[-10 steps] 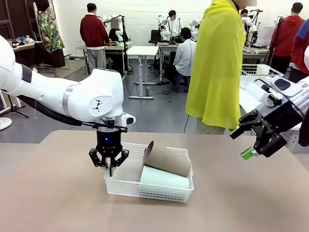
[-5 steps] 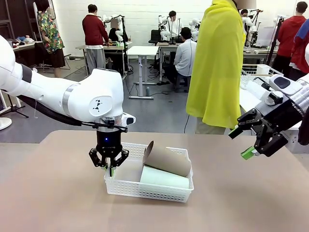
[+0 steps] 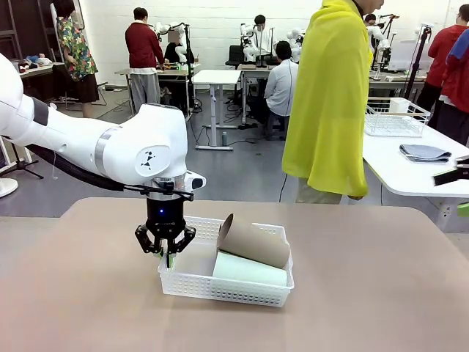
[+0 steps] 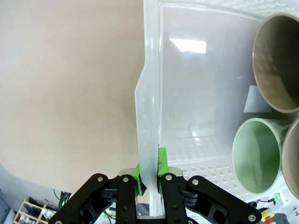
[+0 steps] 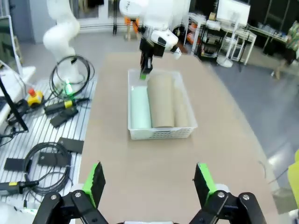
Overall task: Clean and organize the cups into the basket.
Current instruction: Pick up the Reusable plastic cup from the right side of the table and stack it inside the Organizing basket in the center of the table, then move the Organizing basket back to the left side of the table.
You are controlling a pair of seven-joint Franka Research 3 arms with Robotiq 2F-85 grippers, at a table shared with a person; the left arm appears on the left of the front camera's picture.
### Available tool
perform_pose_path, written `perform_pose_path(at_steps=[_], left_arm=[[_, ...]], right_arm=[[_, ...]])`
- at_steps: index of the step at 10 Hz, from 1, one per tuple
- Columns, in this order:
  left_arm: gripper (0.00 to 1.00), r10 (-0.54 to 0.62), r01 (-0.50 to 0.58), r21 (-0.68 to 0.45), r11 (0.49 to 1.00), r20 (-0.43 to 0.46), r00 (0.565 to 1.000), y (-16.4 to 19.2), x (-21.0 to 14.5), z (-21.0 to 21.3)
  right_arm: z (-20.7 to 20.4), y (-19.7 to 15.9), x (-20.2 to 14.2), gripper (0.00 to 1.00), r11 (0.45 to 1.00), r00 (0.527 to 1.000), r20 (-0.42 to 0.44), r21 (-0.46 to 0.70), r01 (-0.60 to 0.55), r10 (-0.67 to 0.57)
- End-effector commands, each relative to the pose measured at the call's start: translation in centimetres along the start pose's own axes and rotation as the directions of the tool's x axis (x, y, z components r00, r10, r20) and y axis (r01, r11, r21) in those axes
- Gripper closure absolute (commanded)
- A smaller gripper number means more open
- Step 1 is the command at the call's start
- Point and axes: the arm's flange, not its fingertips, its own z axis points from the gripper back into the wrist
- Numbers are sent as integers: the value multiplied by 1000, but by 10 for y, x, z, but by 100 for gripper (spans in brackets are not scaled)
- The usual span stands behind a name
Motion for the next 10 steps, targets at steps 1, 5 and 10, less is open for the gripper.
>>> perform_pose_path(at_steps=[1,5,10], left_arm=[[100,2,-2,1,1000,9,1000,1,0,3],[100,2,-2,1,1000,9,1000,1,0,3],[100,2,-2,1,1000,9,1000,1,0,3]], right_arm=[[16,-27,-33,0,999,990,139,19,-25,22],[31,-18,-48,0,1000,988,155,-13,-21,23],[31,-18,-48,0,1000,988,155,-13,-21,23]])
